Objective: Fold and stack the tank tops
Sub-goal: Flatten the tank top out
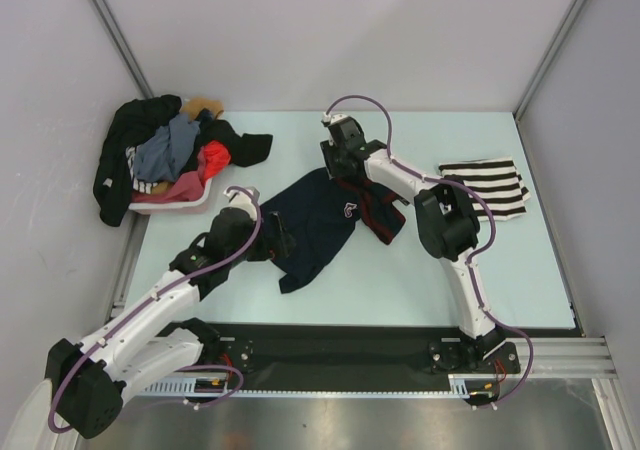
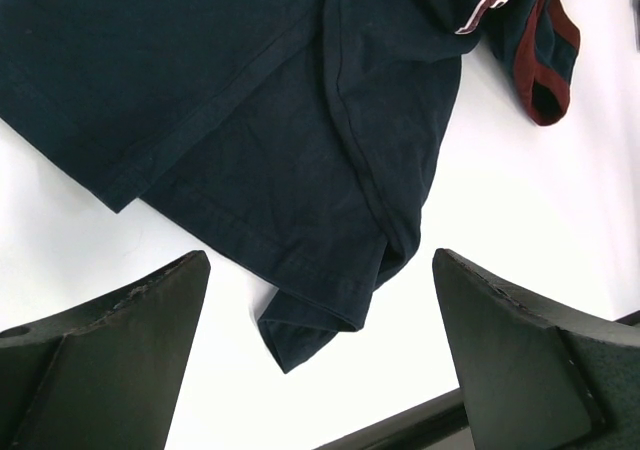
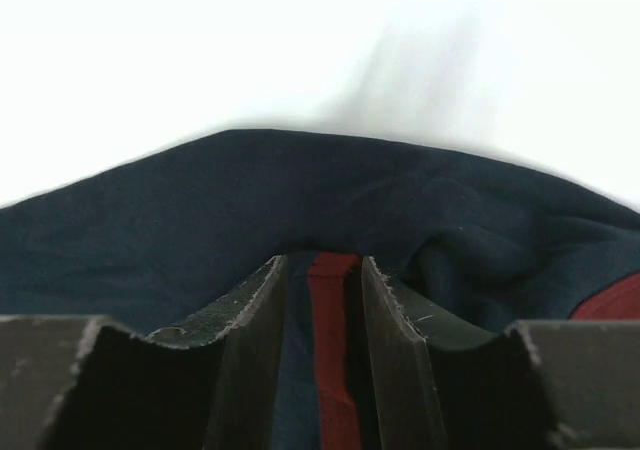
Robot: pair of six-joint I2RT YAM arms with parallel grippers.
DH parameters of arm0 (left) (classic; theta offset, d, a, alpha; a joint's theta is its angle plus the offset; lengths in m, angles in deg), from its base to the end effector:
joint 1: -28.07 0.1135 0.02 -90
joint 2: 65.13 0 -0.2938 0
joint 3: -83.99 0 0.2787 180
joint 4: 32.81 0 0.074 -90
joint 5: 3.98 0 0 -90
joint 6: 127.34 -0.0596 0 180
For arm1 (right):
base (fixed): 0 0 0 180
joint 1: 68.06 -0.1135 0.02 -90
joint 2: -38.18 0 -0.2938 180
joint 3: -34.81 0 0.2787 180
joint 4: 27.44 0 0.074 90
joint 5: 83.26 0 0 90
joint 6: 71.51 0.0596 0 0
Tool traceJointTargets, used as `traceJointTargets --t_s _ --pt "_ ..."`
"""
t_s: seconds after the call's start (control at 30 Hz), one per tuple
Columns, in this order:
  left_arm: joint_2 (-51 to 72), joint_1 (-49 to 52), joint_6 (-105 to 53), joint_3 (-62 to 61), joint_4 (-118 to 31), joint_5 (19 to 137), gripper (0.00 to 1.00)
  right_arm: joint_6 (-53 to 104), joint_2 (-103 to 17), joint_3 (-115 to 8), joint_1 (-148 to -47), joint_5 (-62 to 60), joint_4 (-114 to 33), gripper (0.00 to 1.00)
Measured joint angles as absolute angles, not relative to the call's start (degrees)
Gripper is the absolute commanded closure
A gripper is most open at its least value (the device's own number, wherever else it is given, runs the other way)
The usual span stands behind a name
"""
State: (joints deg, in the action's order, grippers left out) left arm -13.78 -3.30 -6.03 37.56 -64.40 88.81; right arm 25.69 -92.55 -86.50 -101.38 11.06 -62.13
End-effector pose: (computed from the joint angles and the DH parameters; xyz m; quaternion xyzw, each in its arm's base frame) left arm 0.1906 -0.1128 0.2396 -0.0105 0.8928 -0.2154 0.3956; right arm 0.4892 0.3162 0.1977 -0.1936 0.8997 0.1023 0.3775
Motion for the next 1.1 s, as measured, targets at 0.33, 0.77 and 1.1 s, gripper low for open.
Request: traceJointTargets --t_s 0.33,0.77,1.1 --pt "-13.78 -3.3 -5.85 37.83 -64.21 88.77 0.0 25.71 -93.49 -86.5 -101.38 10.34 -62.15 0.53" --pt "-13.76 -3.3 -5.66 38.4 -63.99 88.33 0.01 25.98 -91.42 -82.44 -101.38 9.38 -60.01 1.0" --pt "-11.83 -6.36 -1.68 44.3 -60.88 86.75 0.05 28.36 -59.07 -54.35 -101.75 9.62 -51.33 1.0"
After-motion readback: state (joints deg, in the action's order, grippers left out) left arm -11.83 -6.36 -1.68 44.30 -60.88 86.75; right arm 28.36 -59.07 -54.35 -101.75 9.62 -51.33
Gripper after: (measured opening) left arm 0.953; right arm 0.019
